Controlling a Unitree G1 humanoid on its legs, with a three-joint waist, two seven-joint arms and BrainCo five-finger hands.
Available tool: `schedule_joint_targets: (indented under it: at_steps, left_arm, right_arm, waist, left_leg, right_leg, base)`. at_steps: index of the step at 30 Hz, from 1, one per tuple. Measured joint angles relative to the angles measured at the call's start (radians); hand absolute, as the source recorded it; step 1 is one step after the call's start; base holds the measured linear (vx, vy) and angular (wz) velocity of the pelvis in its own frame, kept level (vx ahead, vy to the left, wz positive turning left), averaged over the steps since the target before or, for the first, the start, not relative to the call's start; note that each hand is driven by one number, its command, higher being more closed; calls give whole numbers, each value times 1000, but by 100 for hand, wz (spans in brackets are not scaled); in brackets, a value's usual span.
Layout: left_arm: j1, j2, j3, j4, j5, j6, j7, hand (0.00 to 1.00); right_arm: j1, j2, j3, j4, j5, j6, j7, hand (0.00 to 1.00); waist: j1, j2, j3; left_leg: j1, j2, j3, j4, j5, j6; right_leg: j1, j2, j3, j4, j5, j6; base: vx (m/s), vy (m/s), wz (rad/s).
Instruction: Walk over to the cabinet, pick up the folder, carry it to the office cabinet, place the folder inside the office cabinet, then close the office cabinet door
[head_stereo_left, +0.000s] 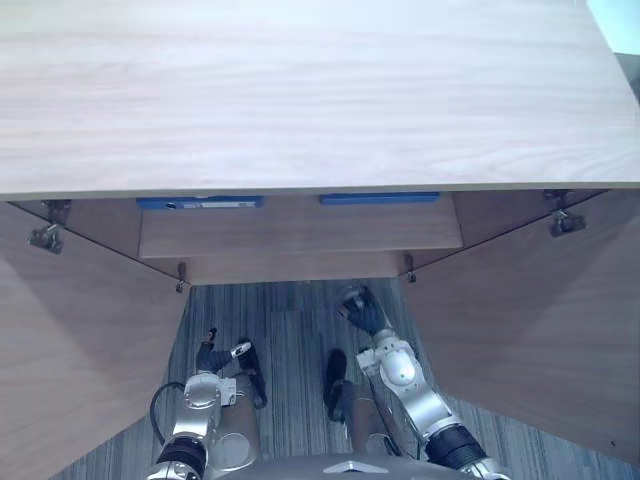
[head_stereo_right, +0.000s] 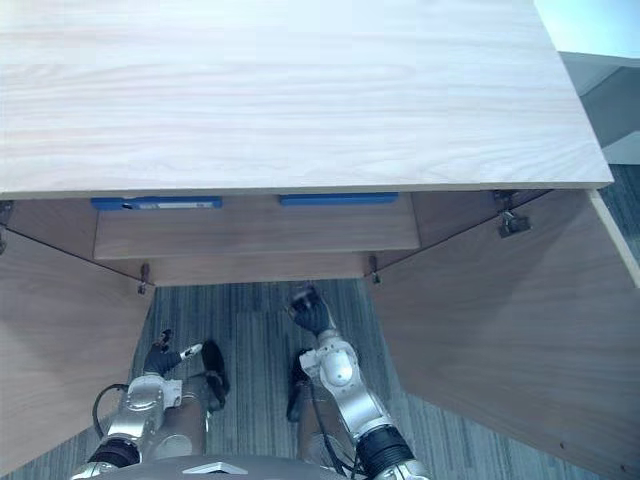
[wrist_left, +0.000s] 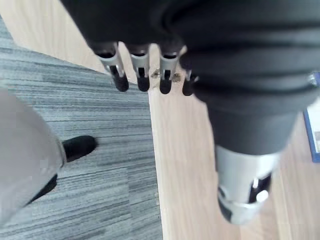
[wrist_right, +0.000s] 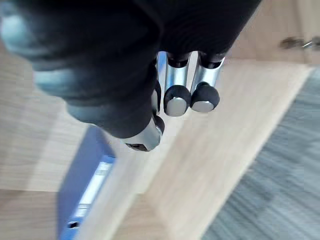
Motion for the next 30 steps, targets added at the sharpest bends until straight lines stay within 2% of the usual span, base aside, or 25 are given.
schedule_joint_targets:
  at_steps: [5,6,10,14,18,23,30]
  left_arm:
    - [48,11,-16,63,36,0,-8,0]
    - [64,10,-16,72,42,0,-15,0]
    - [85,10,-18,117,48,2,-32,0]
    - [94,11,-21,149,65,7,-42,0]
    - [94,11,-34,165,65,12,-42,0]
    - [95,11,-32,180,65,22,-42,0]
    - [100,11,-32,182,65,25,-44,0]
  right_arm:
    - [24,25,-60,239,-56,23,-1,100]
    - [25,28,-67,281,-57,26,-1,0]
    - [37,34,-145,414,-57,56,-5,0]
    - [54,44,-205,461,-54,84,-17,0]
    - [48,54,-246,490,-31,91,-21,0]
    - [42,77,-308,523,67,111,-26,0]
    - [44,91,-421,524,143,112,-42,0]
  waist:
    - [-4,4,-65]
    - [-4,5,-87]
    - [-5,20,-120]
    - [-13,23,-140]
    - [-14,28,-148]
    - [-20,32,-159]
    - [-25,34,-166]
  left_leg:
    - [124,-38,4,-140,52,2]
    - [148,-49,8,-183,71,3]
    - [241,-84,-12,-322,125,8]
    - [258,-96,-17,-327,123,9]
    - [271,-109,-35,-328,118,16]
    - [292,-123,-35,-328,104,31]
    - [318,-134,-14,-327,83,24]
  right_leg:
    - [96,-1,14,-103,41,6]
    - [100,-3,21,-118,44,7]
    - [147,-2,39,-161,54,13]
    - [170,-5,66,-177,56,16]
    - [199,-5,87,-201,56,17]
    - [220,-13,112,-207,56,18]
    - [237,-17,149,-215,61,29]
  base:
    - [1,27,-7]
    - [-47,30,-11]
    - [-46,55,-9]
    - [-20,64,0]
    - [7,45,6]
    - [39,39,1]
    - [50,15,-10]
